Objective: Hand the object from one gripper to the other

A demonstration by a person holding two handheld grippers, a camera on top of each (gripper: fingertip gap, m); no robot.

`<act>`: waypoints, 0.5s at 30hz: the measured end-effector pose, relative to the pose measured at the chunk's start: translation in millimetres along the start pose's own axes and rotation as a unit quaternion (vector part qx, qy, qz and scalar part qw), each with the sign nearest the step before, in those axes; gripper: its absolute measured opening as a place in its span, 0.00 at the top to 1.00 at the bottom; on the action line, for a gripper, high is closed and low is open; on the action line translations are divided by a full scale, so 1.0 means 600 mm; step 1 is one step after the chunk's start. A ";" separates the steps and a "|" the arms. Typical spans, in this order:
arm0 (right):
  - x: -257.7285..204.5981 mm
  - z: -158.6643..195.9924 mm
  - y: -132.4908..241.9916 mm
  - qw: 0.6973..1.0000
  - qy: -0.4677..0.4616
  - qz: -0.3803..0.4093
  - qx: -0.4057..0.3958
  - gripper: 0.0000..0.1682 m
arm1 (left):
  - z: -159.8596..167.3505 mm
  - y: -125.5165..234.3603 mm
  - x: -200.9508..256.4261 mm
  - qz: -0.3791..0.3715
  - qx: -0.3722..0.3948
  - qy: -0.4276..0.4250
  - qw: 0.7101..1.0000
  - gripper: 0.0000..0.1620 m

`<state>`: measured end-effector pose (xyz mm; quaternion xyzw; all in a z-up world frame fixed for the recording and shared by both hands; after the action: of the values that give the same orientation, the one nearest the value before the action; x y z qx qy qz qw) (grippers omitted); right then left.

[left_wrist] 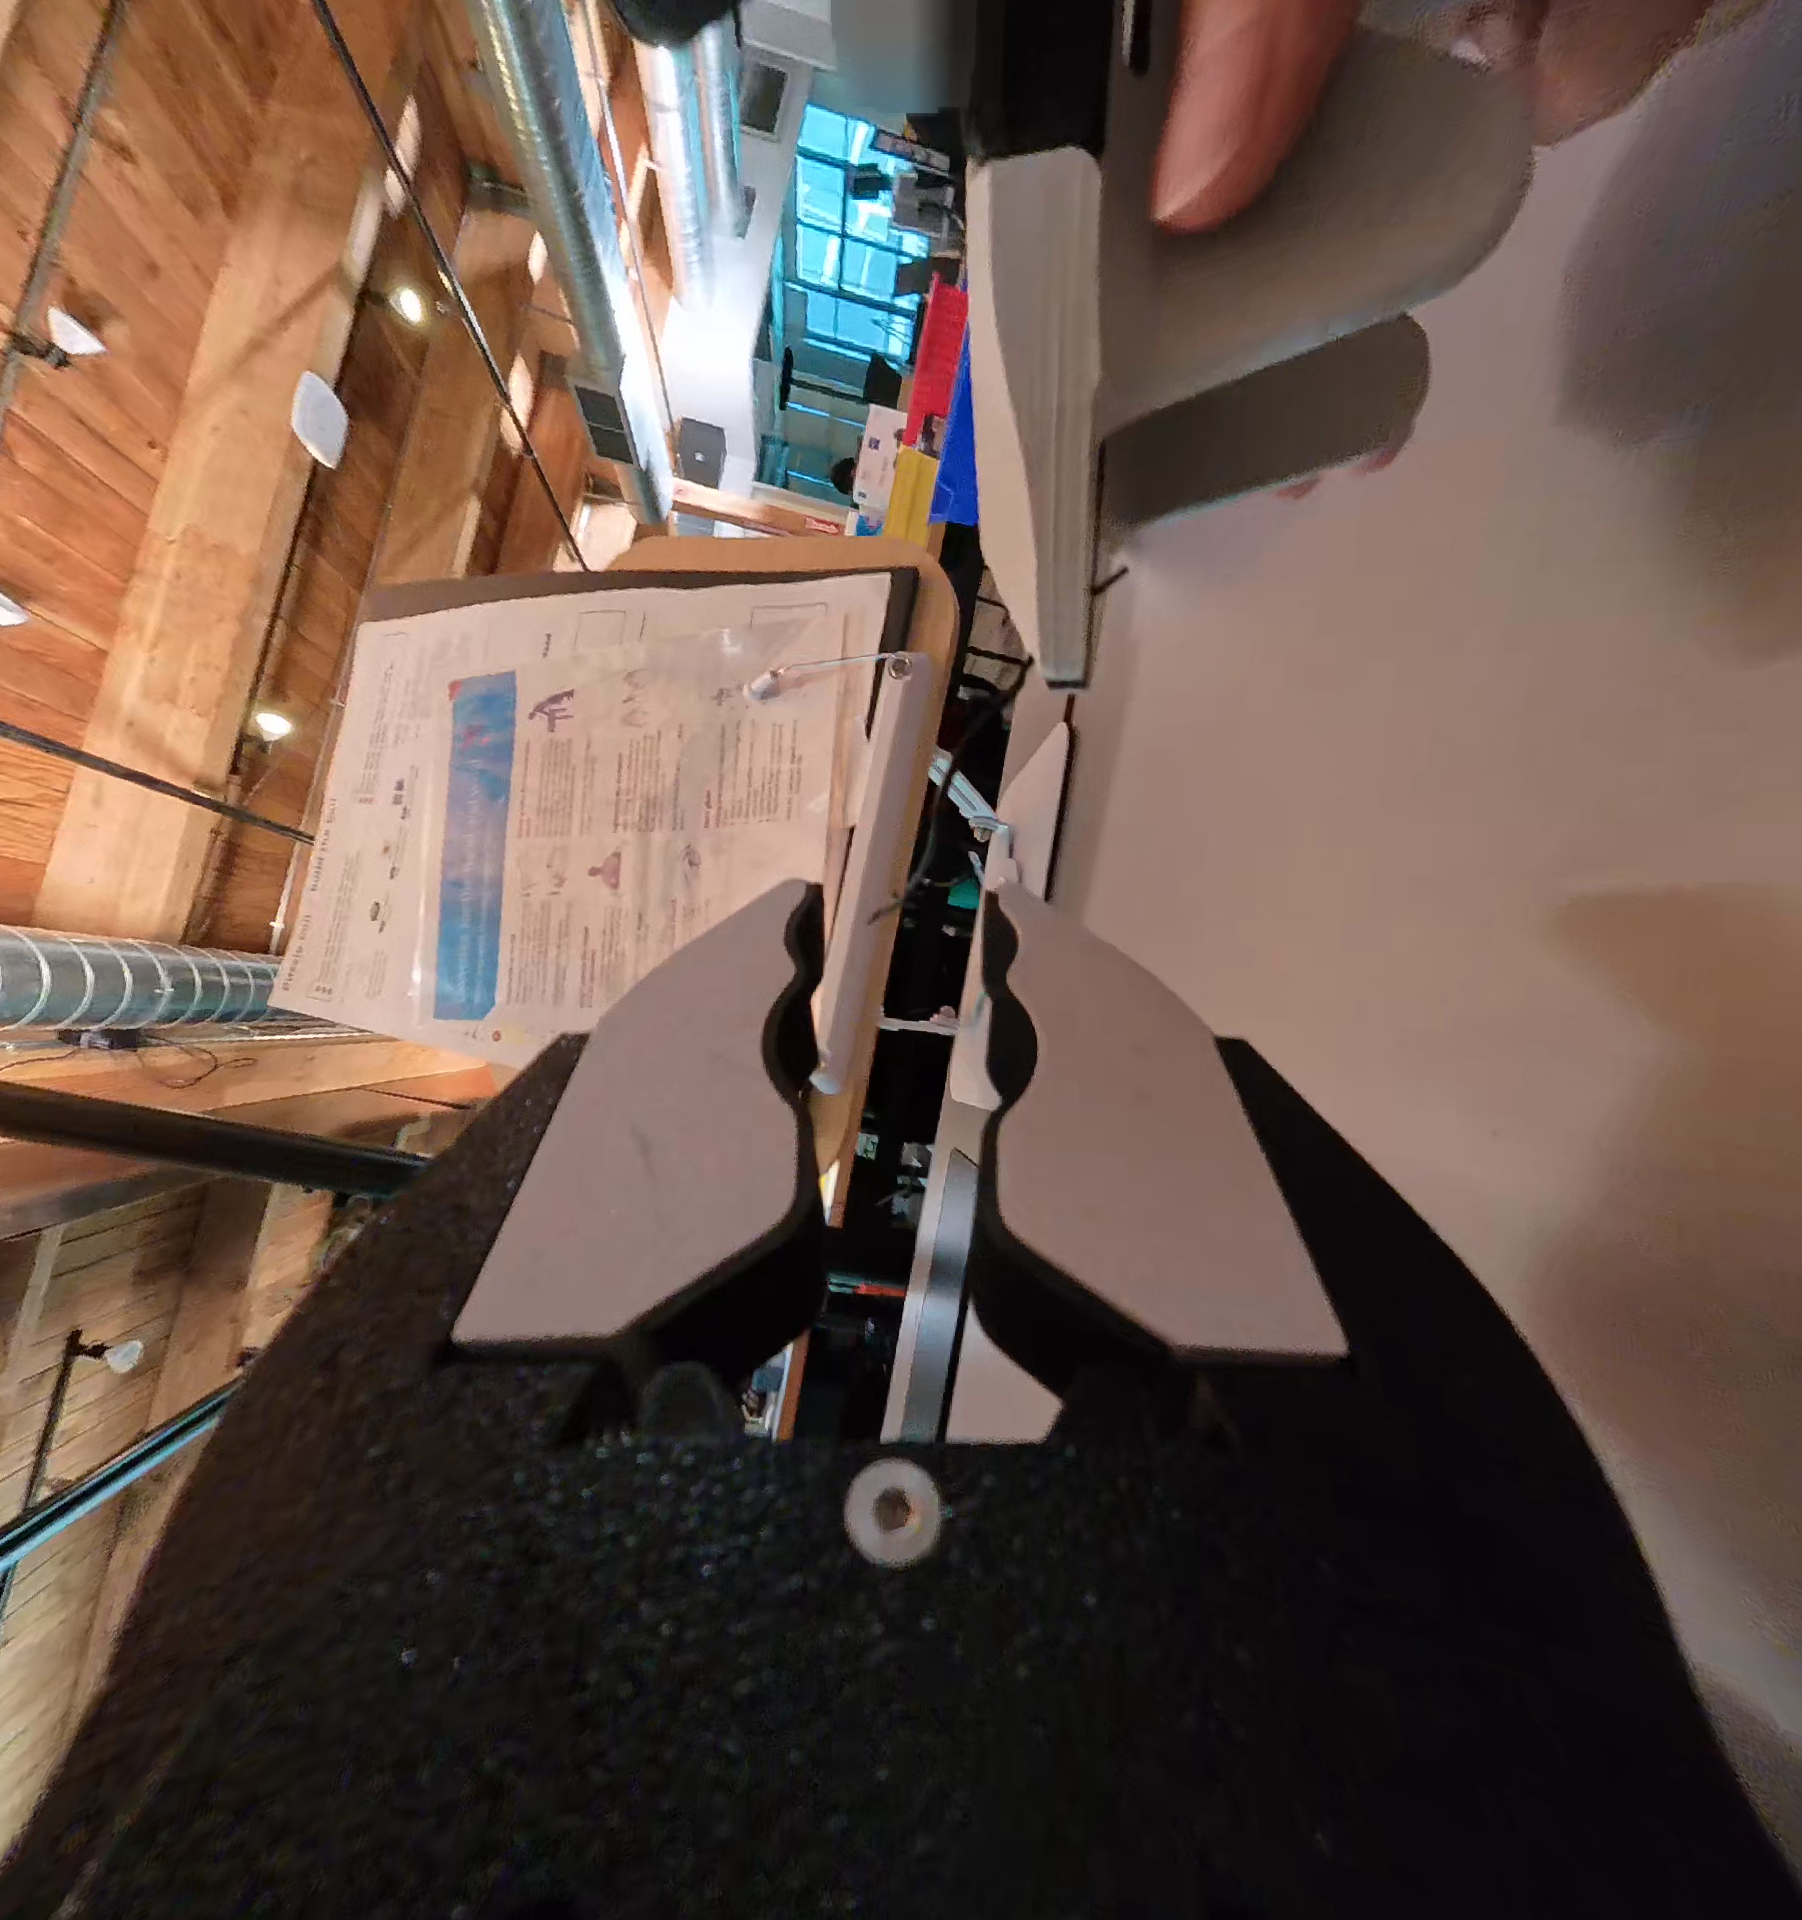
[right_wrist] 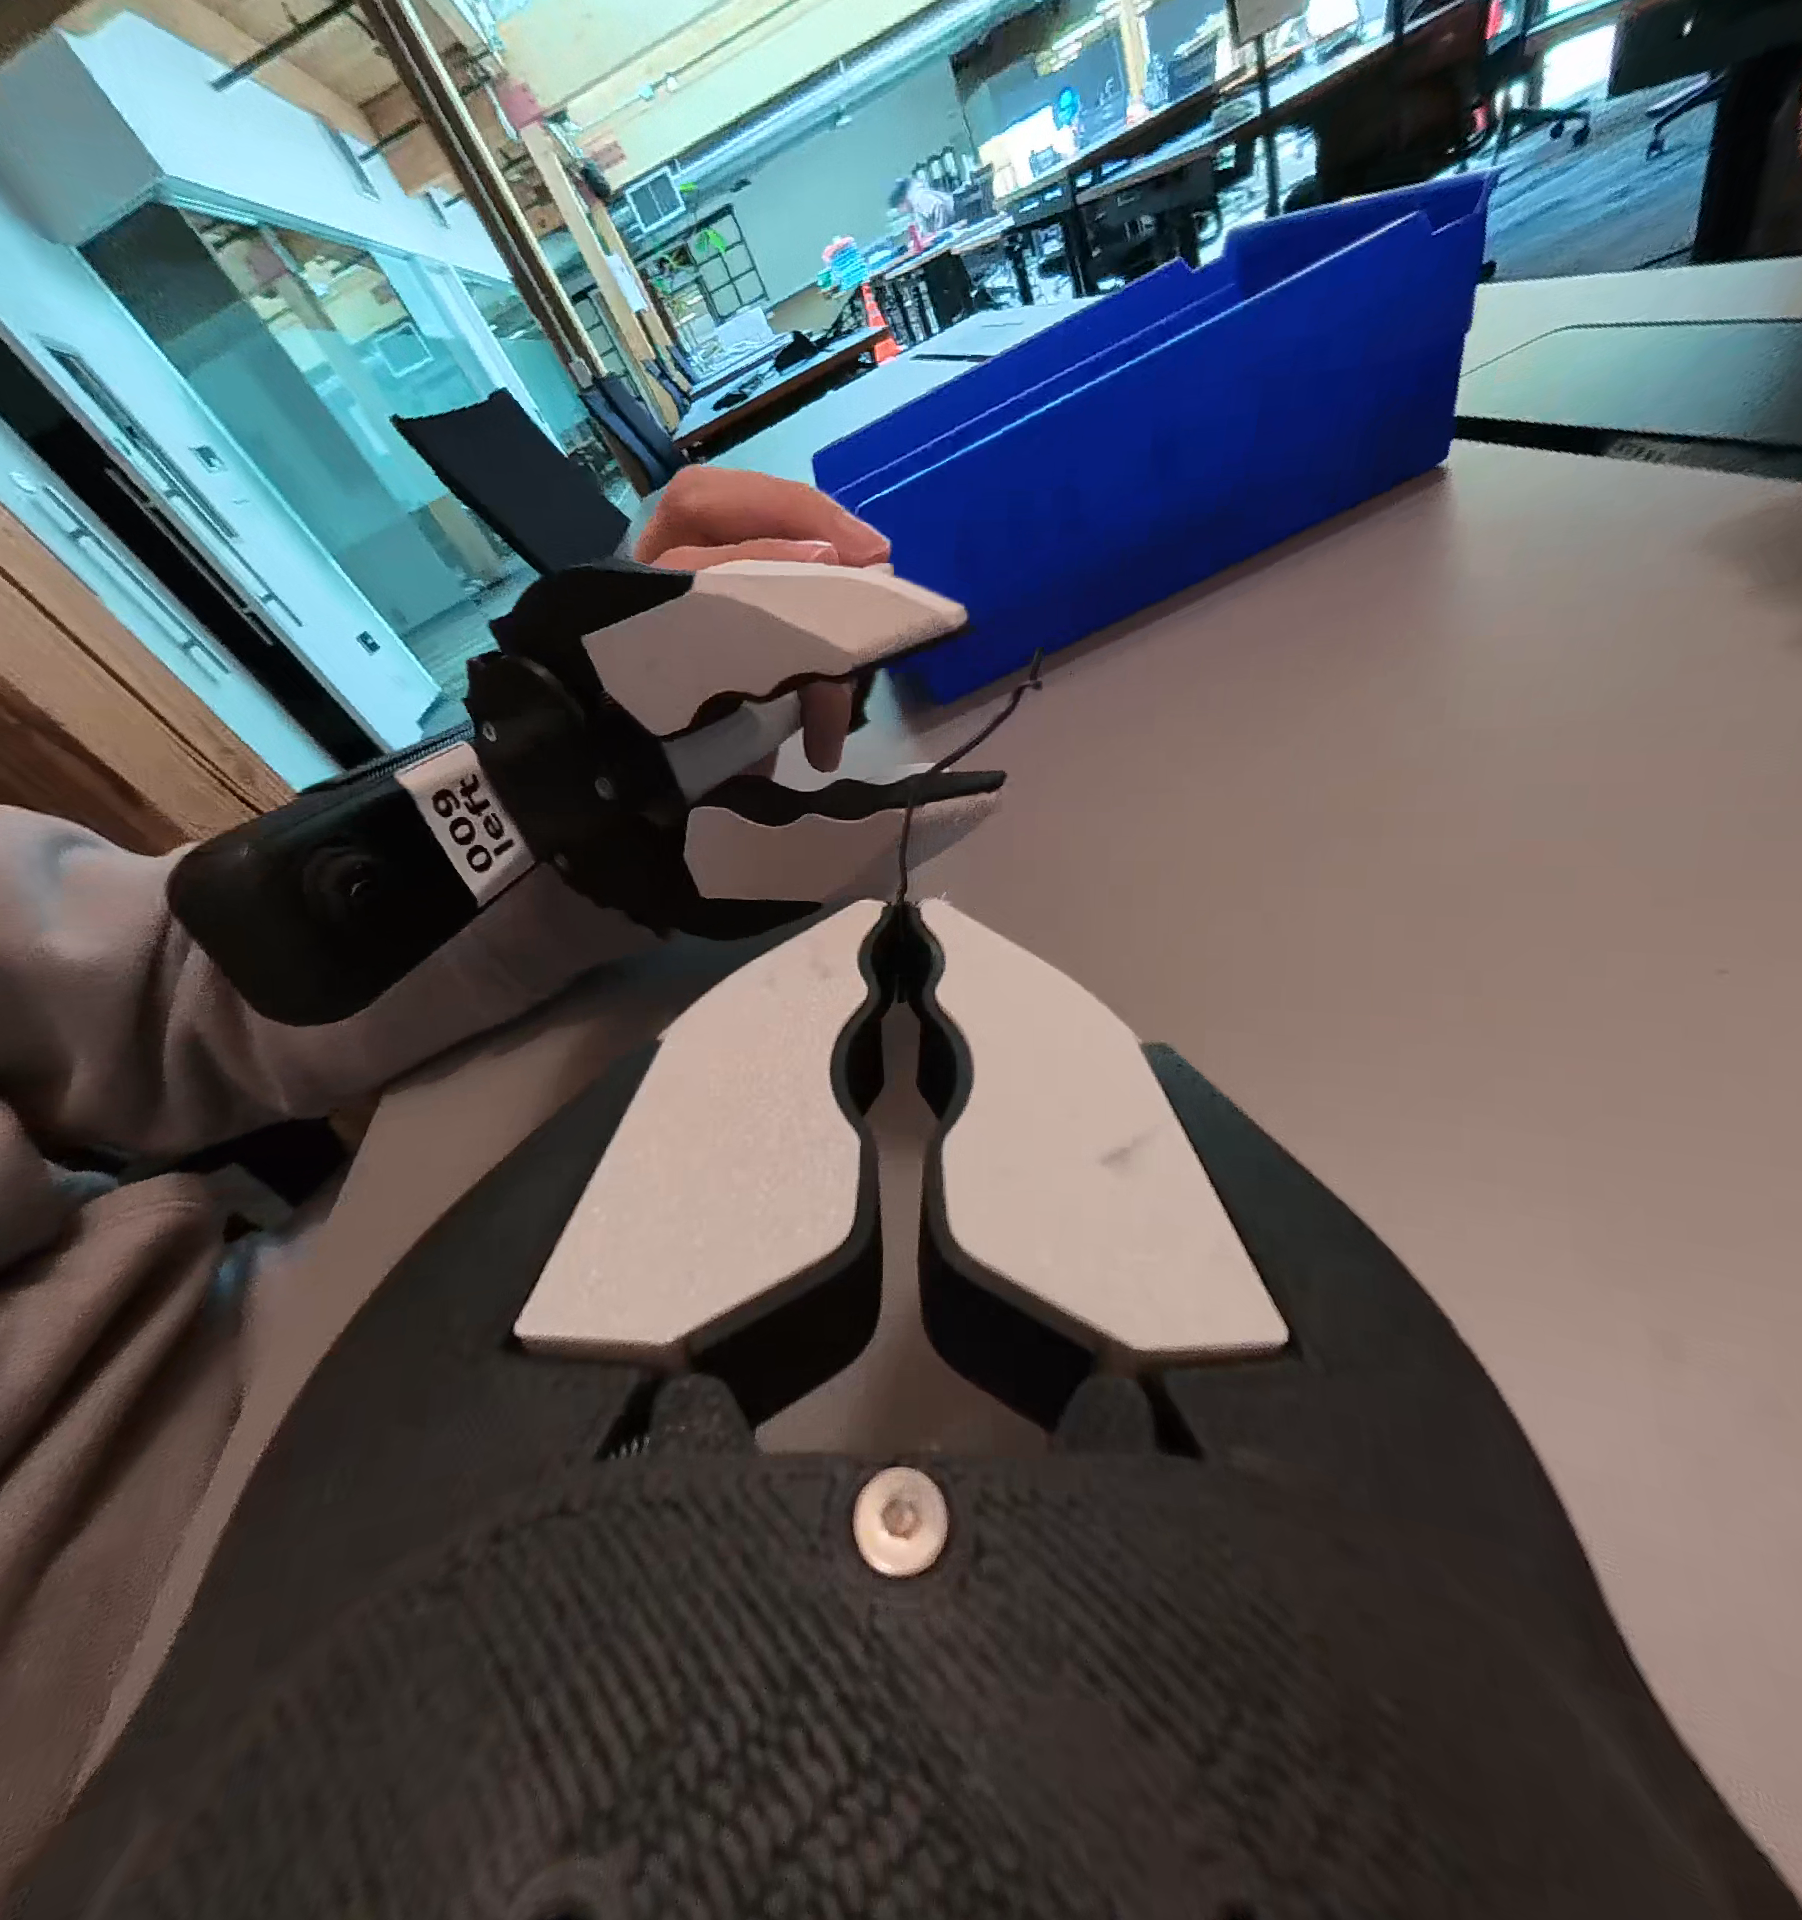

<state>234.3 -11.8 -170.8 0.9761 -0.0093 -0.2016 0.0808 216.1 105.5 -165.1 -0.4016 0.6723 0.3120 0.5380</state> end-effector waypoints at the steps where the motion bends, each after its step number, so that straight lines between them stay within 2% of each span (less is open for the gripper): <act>1: -0.001 0.000 -0.002 1.000 -0.002 -0.001 -0.001 1.00 | -0.003 0.000 0.001 0.001 0.006 -0.004 1.000 0.84; 6: -0.004 0.001 -0.004 1.000 0.004 -0.003 -0.002 1.00 | -0.006 0.001 0.006 0.019 0.011 -0.008 1.000 0.99; 8: -0.001 -0.001 -0.002 1.000 0.012 0.004 0.003 0.99 | -0.004 0.001 0.008 0.035 0.007 -0.001 0.999 1.00; 9: 0.001 -0.004 -0.001 0.999 0.031 0.021 0.008 0.93 | -0.002 0.000 0.009 0.045 0.001 0.007 0.999 1.00; 11: 0.006 -0.010 0.002 0.990 0.110 0.086 0.006 0.78 | 0.005 -0.002 0.008 0.056 -0.018 0.037 0.998 1.00; 12: 0.003 -0.011 0.002 0.980 0.167 0.110 -0.002 0.76 | 0.011 -0.004 0.008 0.067 -0.029 0.055 0.996 1.00; 15: -0.014 -0.016 -0.008 0.931 0.320 0.174 -0.006 0.76 | 0.024 -0.006 0.009 0.092 -0.055 0.094 0.990 1.00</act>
<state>230.4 -5.3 -159.7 0.9714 -0.1520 0.1387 0.1188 225.3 114.8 -173.4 -0.3947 0.7358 0.3571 0.4186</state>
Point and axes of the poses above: each gripper's, where its closed fingertips meet, y back along the fingers, z out of its underside, x = y × z across the jaws, the point moved 6 cm from there along y, back along the fingers, and after that the axes turned 2 degrees about -x, right-handed, at the moved point
